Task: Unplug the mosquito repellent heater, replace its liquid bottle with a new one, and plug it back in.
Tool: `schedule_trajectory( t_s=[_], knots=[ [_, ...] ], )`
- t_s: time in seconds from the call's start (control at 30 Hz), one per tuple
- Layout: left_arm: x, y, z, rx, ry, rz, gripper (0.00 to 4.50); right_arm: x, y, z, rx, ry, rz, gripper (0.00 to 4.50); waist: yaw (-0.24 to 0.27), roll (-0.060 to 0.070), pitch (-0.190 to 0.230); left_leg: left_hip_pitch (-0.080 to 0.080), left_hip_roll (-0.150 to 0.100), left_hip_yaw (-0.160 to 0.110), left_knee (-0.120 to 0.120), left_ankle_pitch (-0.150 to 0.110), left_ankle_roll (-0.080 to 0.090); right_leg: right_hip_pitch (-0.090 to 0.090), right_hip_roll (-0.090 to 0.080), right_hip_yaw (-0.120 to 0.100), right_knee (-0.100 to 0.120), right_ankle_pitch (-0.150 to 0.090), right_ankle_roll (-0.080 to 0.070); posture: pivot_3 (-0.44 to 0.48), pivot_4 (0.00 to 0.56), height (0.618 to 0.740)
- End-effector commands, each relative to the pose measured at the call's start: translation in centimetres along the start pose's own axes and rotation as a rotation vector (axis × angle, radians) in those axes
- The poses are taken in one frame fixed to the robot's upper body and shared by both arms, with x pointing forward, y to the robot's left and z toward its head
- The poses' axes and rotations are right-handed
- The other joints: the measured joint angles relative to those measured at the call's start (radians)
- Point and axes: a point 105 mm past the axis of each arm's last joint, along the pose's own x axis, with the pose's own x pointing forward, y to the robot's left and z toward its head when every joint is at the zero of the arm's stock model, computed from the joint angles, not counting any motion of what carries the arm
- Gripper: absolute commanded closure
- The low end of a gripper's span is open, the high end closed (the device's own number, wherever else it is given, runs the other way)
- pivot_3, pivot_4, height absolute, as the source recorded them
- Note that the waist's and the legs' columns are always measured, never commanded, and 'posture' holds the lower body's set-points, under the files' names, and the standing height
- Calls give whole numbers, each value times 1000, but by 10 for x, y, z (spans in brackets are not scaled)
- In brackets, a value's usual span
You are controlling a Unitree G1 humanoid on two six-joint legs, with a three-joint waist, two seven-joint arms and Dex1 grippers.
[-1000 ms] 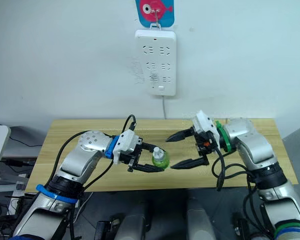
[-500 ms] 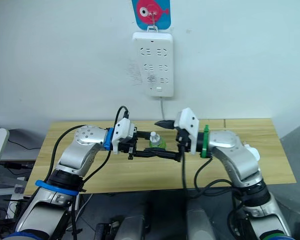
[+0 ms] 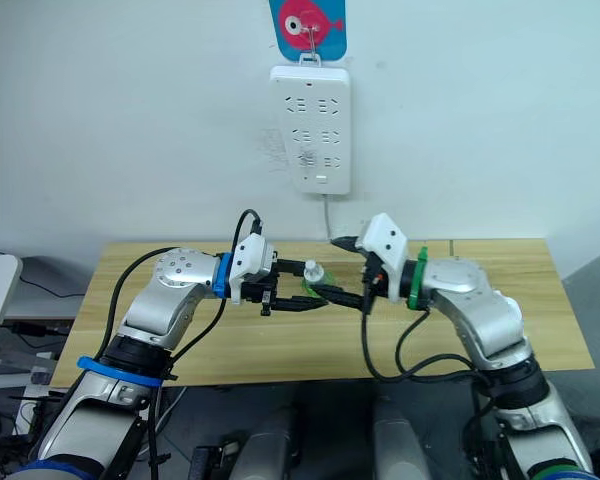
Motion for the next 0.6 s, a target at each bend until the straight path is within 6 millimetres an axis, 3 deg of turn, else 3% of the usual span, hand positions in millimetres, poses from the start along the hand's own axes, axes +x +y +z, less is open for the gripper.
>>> schedule_trajectory(
  t_s=[0.03, 0.23, 0.4, 0.6],
  knots=[
    [-3, 0, 7, 37, -17, 4, 2301, -10, 18, 15, -28, -41, 104, 39, -3, 0, 0, 0, 0, 0, 0, 0, 0, 0, 0, 0, 0, 0, 0, -70, 233, 740],
    [-1, 1, 8, 38, -19, 0, 2301, 14, 28, 26, -11, -101, 133, 39, -12, 0, -1, 0, 2, 0, 0, 0, 0, 0, 3, 0, 1, 0, 0, -71, 232, 740],
    [0, 2, 9, 41, -22, -4, 2301, 38, 14, 28, -50, -110, 14, 39, -8, -1, -2, 0, 2, 0, 0, 0, 0, -1, 2, 0, 1, 0, 0, -70, 232, 740],
    [0, 2, 9, 38, -19, -3, 2301, 38, 5, 25, -62, -106, -42, 39, -1, -1, -2, 0, 0, 0, 0, 0, 0, -1, 0, 0, 0, 0, 0, -71, 233, 740]
  ],
)
